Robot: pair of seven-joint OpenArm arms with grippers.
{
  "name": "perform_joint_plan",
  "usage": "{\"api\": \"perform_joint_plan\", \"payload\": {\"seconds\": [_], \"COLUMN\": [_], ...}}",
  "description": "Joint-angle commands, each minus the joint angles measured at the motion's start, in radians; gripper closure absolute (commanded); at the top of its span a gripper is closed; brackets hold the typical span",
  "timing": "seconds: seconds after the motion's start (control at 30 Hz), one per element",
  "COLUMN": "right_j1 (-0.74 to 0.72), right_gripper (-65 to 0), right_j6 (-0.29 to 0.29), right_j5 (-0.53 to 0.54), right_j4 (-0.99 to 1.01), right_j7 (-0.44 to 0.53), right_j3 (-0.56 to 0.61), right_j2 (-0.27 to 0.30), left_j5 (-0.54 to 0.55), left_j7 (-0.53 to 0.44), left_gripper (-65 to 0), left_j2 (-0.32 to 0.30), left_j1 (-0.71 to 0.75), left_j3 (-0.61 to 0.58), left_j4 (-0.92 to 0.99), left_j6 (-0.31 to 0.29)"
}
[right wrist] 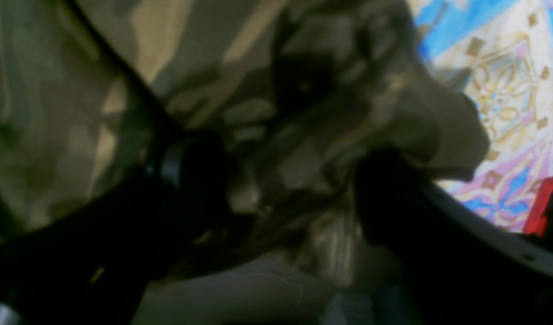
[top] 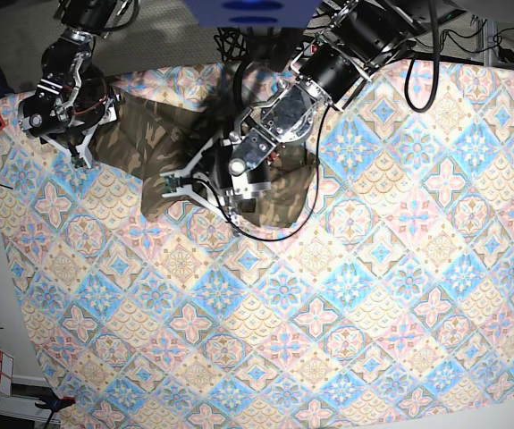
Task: Fold the T-shirt properly
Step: 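Lift the strip end with the left gripper and carry it toward the right gripper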
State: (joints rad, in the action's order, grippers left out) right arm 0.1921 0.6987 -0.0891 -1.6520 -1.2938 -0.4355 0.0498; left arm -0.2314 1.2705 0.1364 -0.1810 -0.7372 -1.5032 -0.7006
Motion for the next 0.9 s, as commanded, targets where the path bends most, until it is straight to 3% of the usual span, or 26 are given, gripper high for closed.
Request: {"api": "perform_joint_plan", "payload": {"seconds": [0.0,0.23,0.47,0.6,0.67,0.77,0.87], "right_j1": [-0.007,-0.001,-0.001,0.000,0.000,-0.004,-0.006], "right_gripper": [-46.8,-46.8,-46.8,-46.8,-46.8,-46.9,-46.9], "right_j6": [-0.001,-0.001,-0.001,-0.001,-0.001,-0.001,-0.001], "right_j5": [0.001,0.001,-0.001,-0.001,-0.001,-0.001,-0.001], "right_j4": [-0.015,-0.015,-0.015,-0.015,-0.015,-0.014,-0.014], "right_j7": [0.004,0.004,0.004,0.004,0.004,0.004,0.004], "right_j3": [-0.004,-0.004,-0.004,-0.004,-0.004,-0.004,-0.004], "right_j2": [0.014,0.014,0.014,0.014,0.015,0.015,0.015], "left_j5": [0.005,0.177,0.341,0.387,0.386,0.387,0.413], "left_j7": [-0.038,-0.124,-0.142,-0.142,-0.142,-0.140,-0.154], "left_gripper": [-3.9,-3.8,-4.0,-4.4,-8.6,-21.7,-30.1], "left_j2": [0.021,0.021,0.021,0.021,0.021,0.021,0.021], "left_j1": [-0.022,-0.073,-0.120,-0.119,-0.114,-0.113,-0.114], "left_j3": [-0.006,-0.009,-0.015,-0.089,-0.129,-0.157,-0.149], "left_j4": [-0.012,-0.009,0.014,0.031,0.031,0.025,-0.004], "left_j6": [0.002,0.002,0.002,0.002,0.002,0.002,0.002]}}
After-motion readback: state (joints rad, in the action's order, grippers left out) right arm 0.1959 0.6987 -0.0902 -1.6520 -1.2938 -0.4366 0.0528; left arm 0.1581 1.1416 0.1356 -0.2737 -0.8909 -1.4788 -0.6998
